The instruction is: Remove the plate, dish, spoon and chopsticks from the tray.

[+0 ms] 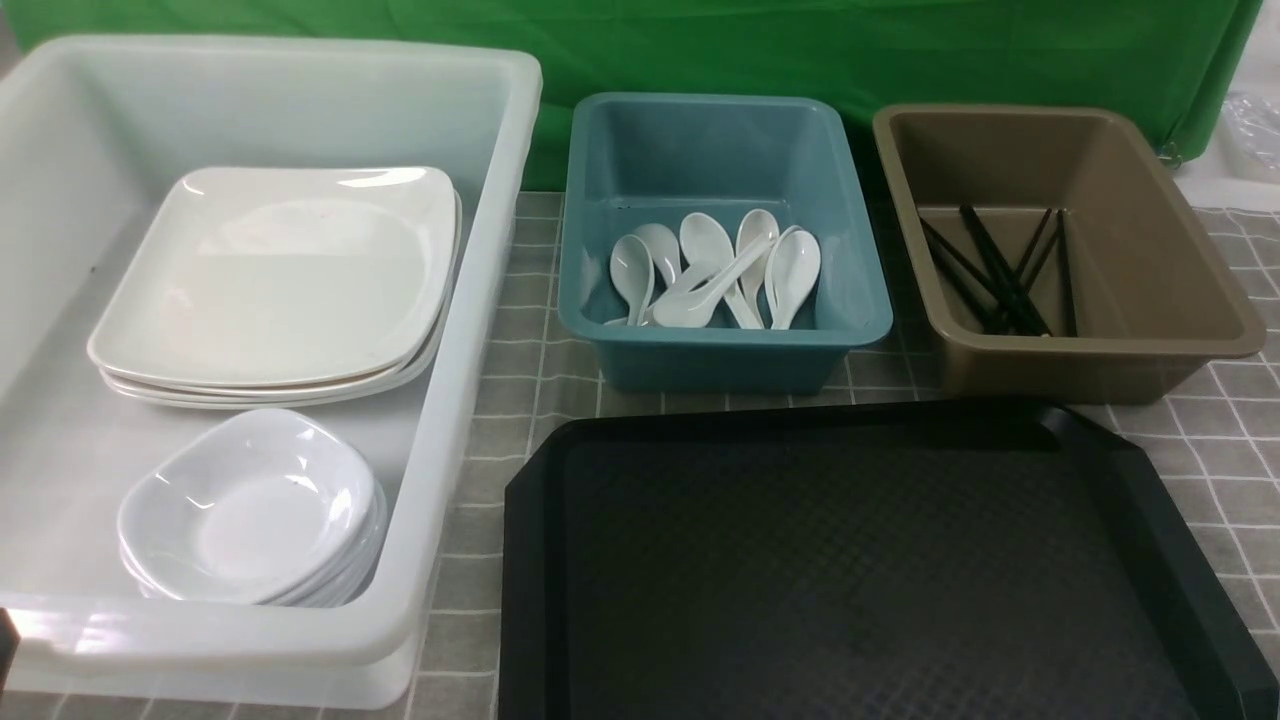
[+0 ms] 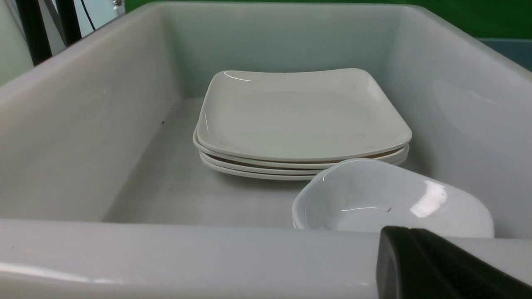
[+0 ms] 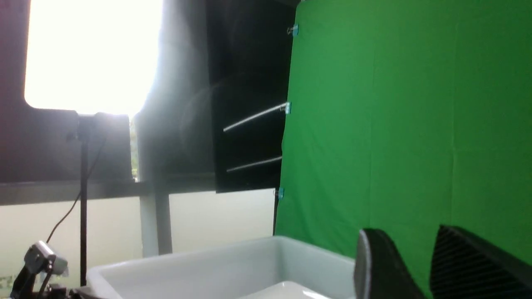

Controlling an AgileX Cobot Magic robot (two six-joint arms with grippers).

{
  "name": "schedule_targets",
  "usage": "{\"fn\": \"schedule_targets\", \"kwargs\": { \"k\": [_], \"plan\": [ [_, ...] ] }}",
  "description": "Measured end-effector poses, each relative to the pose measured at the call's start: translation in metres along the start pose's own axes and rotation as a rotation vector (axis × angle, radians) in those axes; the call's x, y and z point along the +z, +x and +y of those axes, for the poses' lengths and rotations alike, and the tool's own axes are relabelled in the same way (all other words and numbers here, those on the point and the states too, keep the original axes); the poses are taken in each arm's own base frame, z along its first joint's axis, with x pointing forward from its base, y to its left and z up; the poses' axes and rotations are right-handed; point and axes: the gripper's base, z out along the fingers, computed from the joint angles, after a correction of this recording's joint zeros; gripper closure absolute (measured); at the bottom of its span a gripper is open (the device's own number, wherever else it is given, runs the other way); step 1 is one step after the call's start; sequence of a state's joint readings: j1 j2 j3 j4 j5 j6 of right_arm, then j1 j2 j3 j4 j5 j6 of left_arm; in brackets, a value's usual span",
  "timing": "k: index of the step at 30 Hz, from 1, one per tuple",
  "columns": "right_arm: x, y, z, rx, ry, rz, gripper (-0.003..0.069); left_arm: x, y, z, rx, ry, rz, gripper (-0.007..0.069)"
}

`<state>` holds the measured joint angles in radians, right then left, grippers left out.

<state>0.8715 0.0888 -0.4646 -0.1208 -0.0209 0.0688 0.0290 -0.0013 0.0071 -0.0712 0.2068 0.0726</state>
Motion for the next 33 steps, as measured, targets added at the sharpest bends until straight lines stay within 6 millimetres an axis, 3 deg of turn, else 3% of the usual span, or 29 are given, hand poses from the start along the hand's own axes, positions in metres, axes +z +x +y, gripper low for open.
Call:
{"fn": "schedule_targets", "kwargs": {
  "k": [9,16,20,22,33],
  "plan": [
    [-0.007,0.025,-0.002,-0.057,0.049,0.225,0.0421,0.000,0.000,0.000,0.002,0.000,0.000,0.0620],
    [-0.013,0.089,-0.016,-0.156,0.387,0.478,0.0421,0.000,0.000,0.000,0.002,-0.001,0.000,0.0620],
    [-0.033,0.149,-0.027,-0.180,0.616,0.643,0.0421,0.000,0.000,0.000,0.002,-0.001,0.000,0.0620],
    [-0.043,0.164,-0.030,-0.162,0.710,0.684,0.0421,0.000,0.000,0.000,0.002,-0.001,0.000,0.0620],
    [-0.050,0.168,-0.033,-0.054,0.855,0.669,0.0421,0.000,0.000,0.000,0.010,-0.002,0.001,0.0620]
  ]
}}
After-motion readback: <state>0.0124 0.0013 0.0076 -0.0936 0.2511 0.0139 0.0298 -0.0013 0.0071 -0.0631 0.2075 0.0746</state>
